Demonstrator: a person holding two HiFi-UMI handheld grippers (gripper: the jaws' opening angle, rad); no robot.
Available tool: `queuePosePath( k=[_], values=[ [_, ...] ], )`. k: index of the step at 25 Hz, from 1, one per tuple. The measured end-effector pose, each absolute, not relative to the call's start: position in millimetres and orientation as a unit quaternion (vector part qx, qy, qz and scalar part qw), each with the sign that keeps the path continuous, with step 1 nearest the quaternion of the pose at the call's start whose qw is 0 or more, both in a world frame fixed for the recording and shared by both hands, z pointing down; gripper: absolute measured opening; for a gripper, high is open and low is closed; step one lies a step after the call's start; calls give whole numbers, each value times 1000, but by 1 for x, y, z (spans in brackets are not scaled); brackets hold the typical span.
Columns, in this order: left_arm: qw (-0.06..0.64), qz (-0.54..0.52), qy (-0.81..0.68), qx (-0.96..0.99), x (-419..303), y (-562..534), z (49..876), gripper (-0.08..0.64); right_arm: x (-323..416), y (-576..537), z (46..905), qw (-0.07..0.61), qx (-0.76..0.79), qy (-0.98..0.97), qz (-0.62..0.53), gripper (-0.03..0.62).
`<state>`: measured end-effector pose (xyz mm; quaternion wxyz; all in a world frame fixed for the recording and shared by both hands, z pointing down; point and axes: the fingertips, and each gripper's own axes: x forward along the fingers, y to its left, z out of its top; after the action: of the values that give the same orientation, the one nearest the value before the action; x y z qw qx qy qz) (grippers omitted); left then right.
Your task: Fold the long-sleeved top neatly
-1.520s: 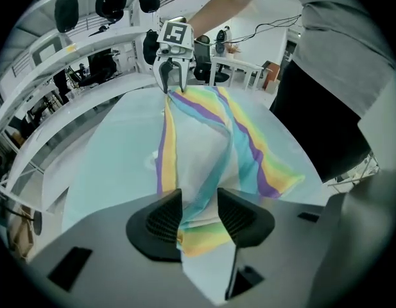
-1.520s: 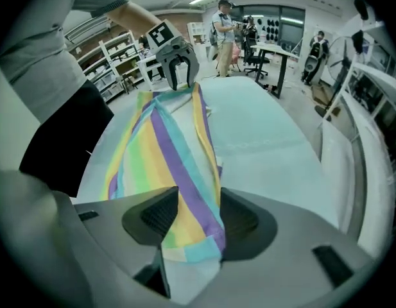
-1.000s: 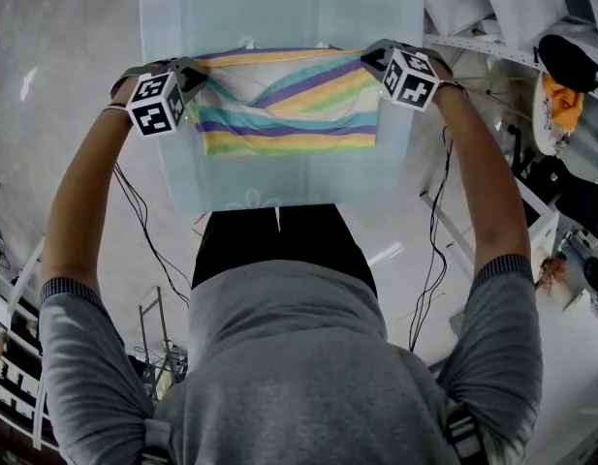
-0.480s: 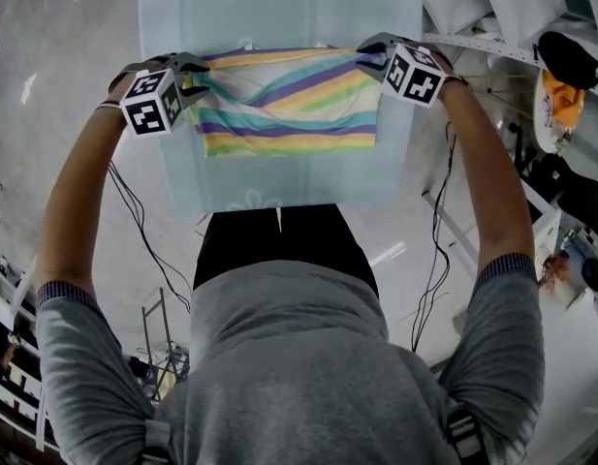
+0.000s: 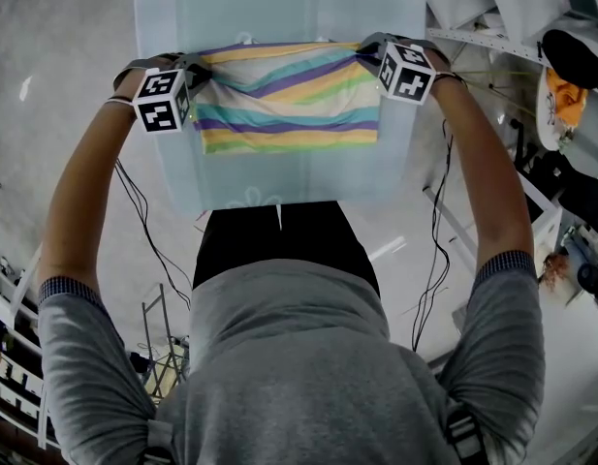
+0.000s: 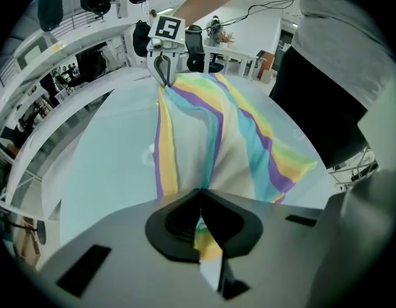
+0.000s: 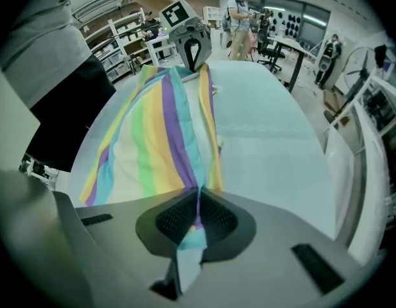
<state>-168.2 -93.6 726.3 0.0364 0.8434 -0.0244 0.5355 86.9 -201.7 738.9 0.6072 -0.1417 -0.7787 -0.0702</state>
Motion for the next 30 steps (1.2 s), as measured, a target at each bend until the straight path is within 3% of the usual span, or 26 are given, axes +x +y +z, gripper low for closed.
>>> queuePosePath(
  k=[7, 16, 20, 22, 25, 28, 30],
  values=[
    [87, 498, -66, 860, -187, -109, 703, 17, 103, -224, 714, 589, -89, -802, -39, 23],
    [239, 446, -236, 830, -205, -175, 702, 17, 123, -249, 728, 610, 8, -792, 22, 36],
    [272, 479, -319, 772, -223, -180, 725, 20, 124, -255, 742, 631, 55, -773, 41, 113],
    [281, 476, -366, 749, -237, -181, 728, 27, 127, -263, 742, 630, 83, -770, 53, 206],
    [336, 406, -427, 735, -246, -174, 717, 125, 133, -280, 733, 606, 135, -779, 84, 288],
    [392, 323, -477, 717, -248, -157, 696, 242, 122, -286, 709, 549, 180, -806, 129, 311],
    [401, 291, -504, 707, -249, -144, 682, 270, 108, -281, 686, 508, 202, -823, 152, 318]
  ],
)
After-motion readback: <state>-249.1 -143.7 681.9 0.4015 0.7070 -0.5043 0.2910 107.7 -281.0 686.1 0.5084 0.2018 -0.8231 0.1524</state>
